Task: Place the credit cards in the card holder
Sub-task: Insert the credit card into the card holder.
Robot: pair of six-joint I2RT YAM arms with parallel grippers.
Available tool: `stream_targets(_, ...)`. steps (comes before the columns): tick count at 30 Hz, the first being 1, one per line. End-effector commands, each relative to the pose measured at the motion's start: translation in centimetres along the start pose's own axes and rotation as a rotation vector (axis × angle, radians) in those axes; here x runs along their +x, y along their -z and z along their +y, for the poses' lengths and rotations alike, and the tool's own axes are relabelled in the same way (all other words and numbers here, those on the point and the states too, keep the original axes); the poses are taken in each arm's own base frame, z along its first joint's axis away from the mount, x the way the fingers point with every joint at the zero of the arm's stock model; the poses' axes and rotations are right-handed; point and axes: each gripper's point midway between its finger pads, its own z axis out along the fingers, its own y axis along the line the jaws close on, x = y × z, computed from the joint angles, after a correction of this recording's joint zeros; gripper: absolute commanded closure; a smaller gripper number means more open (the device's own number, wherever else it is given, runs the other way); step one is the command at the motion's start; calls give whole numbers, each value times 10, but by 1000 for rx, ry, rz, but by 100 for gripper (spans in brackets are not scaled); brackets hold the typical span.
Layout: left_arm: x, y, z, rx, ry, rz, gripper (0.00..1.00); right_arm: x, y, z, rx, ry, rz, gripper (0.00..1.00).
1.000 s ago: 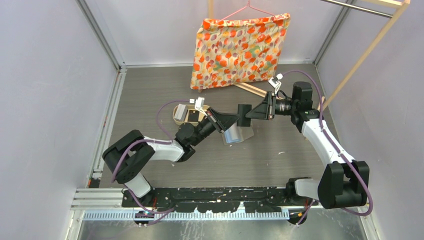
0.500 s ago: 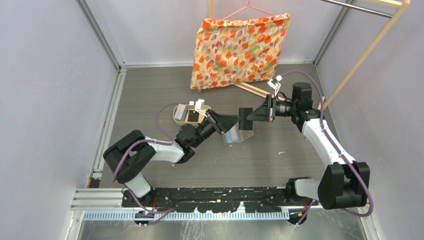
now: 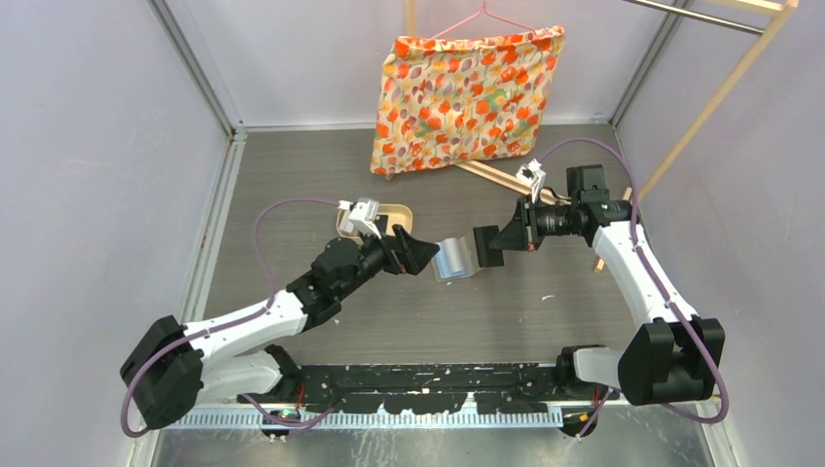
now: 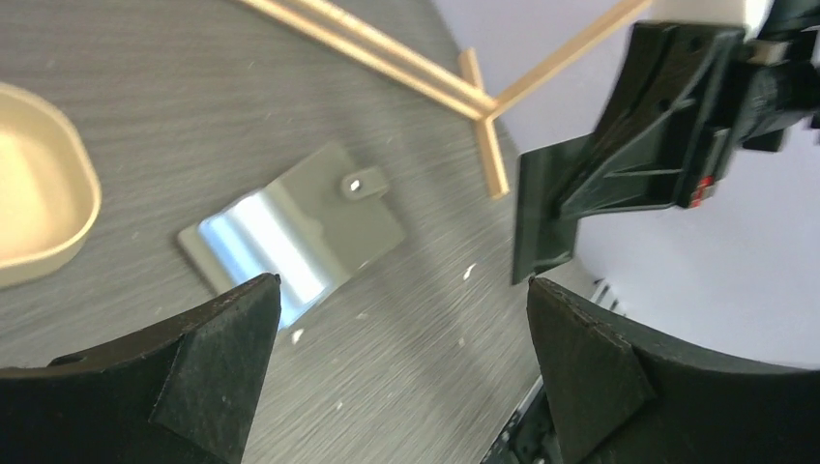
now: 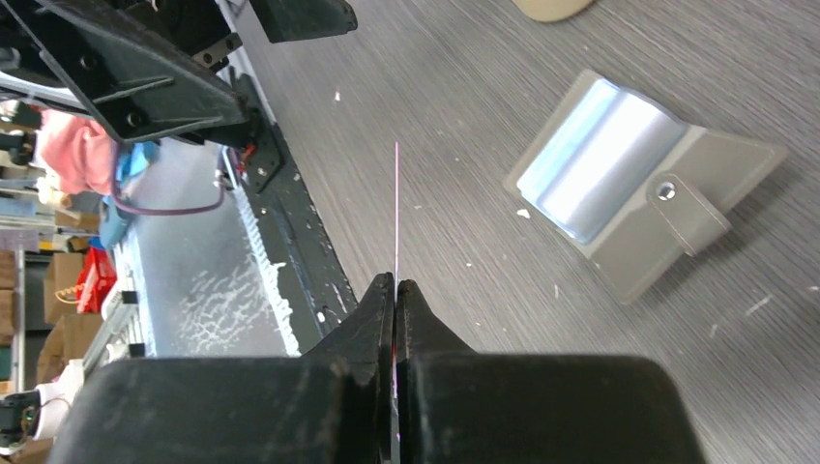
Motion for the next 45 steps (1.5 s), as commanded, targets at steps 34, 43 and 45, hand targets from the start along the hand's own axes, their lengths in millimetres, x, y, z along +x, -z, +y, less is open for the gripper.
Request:
stream_targets(34,128,-87,106,-318,110,489,91,5,-2,-28,86,4,55,99)
stream_targets(43,137,-98,110,-319,118,519,91,4,-2,-26,83,6,53,99)
stream_targets(45,137,-101,108,-310,119,522,90,5,-2,-26,83,4,54,99)
